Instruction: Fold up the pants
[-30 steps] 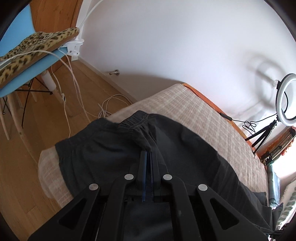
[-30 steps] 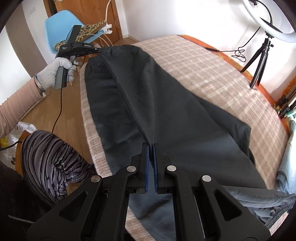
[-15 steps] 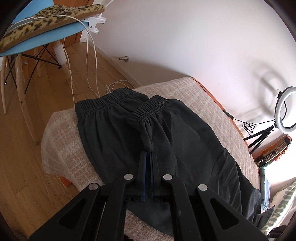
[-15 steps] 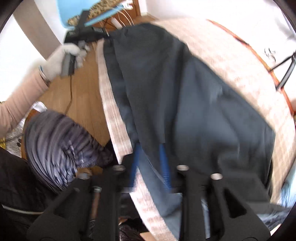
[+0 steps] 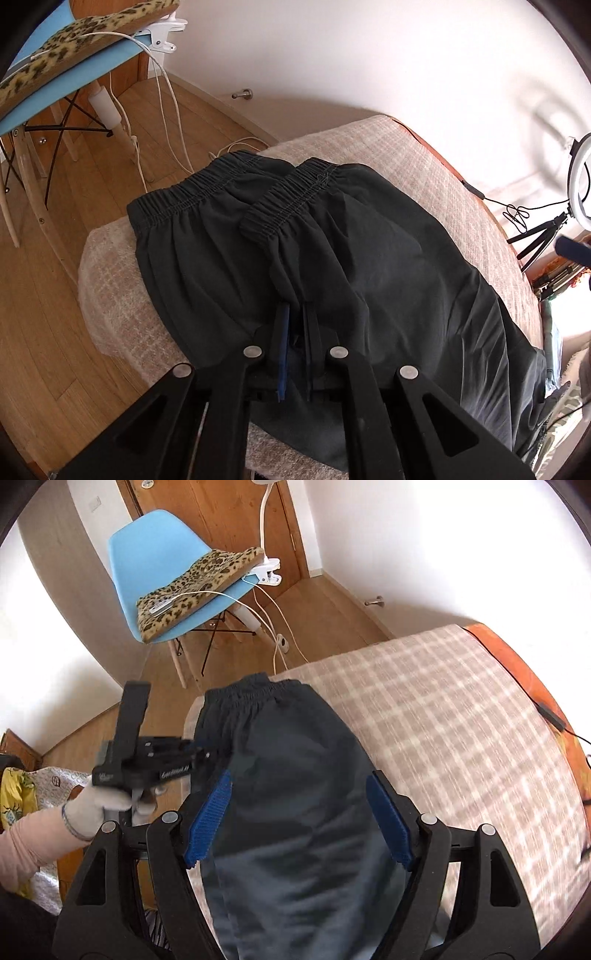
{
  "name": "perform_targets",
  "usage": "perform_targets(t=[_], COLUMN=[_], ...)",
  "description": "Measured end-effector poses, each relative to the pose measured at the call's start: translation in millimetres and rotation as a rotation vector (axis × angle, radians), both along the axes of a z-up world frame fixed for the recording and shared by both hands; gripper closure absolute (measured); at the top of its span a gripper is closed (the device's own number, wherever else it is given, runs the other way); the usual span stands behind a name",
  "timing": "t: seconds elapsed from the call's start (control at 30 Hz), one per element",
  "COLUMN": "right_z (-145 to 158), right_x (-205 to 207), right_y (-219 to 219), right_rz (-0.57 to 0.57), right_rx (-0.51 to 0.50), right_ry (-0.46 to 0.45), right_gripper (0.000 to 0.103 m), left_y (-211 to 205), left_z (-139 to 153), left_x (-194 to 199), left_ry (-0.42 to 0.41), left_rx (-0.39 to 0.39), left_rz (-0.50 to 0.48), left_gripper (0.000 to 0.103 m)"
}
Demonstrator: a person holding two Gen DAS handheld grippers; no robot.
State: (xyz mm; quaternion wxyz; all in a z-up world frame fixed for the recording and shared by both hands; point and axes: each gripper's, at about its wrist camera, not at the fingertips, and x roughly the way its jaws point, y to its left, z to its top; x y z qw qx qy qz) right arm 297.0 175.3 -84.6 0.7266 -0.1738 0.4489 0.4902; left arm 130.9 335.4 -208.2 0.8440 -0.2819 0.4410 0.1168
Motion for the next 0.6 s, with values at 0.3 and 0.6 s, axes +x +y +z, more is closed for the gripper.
perform_targets(t=[0.3, 0.6], right_z=[-73, -104], right_x=[51, 54], right_y=[101, 125], right_rz=[0.027, 0.056], right_rx=[-0.063, -0.090], right_ry=[0.068, 0.087], right_gripper=[0.025, 0.084], left_y=[22, 23], left_z=[1, -3], left_x=[6, 17], left_ry=[-0.006, -0.005], left_rx=[-0.076, -0.088], left_rz=[0.043, 0.040], left_gripper=[0.099, 0.099])
